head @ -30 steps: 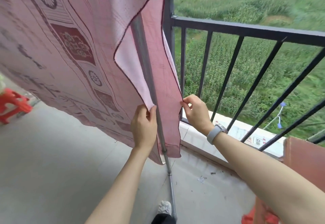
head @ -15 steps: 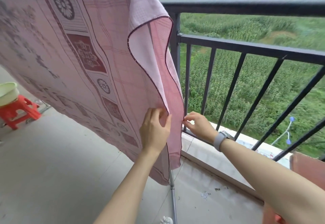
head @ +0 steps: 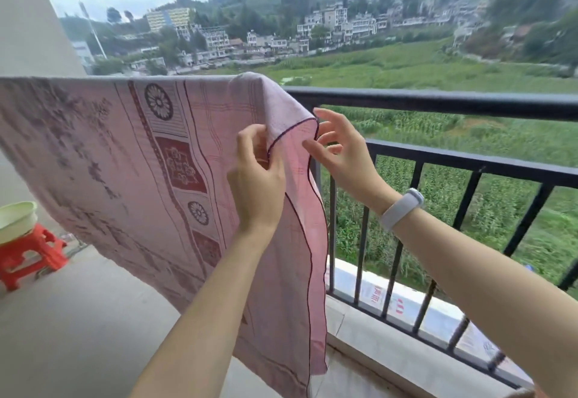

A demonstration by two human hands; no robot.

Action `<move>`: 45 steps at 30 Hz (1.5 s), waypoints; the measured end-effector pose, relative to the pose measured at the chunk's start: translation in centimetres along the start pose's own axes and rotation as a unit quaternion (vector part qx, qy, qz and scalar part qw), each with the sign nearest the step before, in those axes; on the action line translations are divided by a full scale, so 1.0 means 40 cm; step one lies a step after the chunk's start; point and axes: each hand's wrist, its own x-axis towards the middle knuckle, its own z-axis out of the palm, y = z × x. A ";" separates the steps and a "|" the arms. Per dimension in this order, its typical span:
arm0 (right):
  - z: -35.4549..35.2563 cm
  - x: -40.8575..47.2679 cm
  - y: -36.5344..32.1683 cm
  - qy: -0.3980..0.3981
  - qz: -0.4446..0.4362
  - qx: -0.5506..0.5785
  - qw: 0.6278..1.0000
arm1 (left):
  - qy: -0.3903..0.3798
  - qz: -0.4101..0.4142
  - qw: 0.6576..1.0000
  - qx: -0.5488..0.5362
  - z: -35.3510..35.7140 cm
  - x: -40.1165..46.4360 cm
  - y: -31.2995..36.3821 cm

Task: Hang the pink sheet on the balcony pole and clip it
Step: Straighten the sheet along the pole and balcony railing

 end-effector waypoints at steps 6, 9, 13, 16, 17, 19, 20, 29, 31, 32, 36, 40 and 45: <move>-0.045 0.115 -0.091 0.050 -0.052 -0.048 0.996 | -0.013 0.072 0.997 0.033 0.009 0.109 0.078; -0.085 0.138 -0.104 0.012 -0.031 -0.061 0.998 | -0.063 0.092 0.992 0.058 0.043 0.108 0.102; -0.116 0.024 -0.027 -0.032 0.012 -0.095 0.995 | -0.110 0.087 0.985 0.097 0.069 -0.030 0.058; -0.143 -0.125 0.066 0.015 0.036 -0.151 0.988 | -0.166 0.120 0.971 0.121 0.094 -0.196 0.013; -0.155 -0.180 0.097 0.038 0.037 -0.188 0.981 | -0.197 0.122 0.964 0.129 0.108 -0.252 0.002; -0.187 -0.304 0.158 0.073 0.056 -0.265 0.960 | -0.267 0.115 0.948 0.132 0.143 -0.363 -0.011; -0.207 -0.372 0.186 0.084 0.079 -0.295 0.948 | -0.305 0.107 0.938 0.128 0.161 -0.417 -0.013; -0.416 -1.119 0.211 0.198 0.480 -0.448 0.728 | -0.643 0.193 0.738 0.077 0.277 -0.939 0.101; -0.437 -1.250 0.168 0.209 0.526 -0.482 0.669 | -0.703 0.231 0.669 0.066 0.285 -1.058 0.141; -0.446 -1.307 0.147 0.207 0.544 -0.497 0.643 | -0.730 0.249 0.634 0.055 0.287 -1.117 0.158; -0.476 -1.493 0.094 0.205 0.644 -0.506 0.536 | -0.792 0.326 0.516 0.021 0.279 -1.320 0.205; -0.489 -1.594 0.121 0.150 0.709 -0.476 0.498 | -0.827 0.345 0.442 0.030 0.265 -1.442 0.196; -0.498 -1.597 0.160 0.096 0.697 -0.508 0.497 | -0.855 0.351 0.377 0.054 0.275 -1.457 0.145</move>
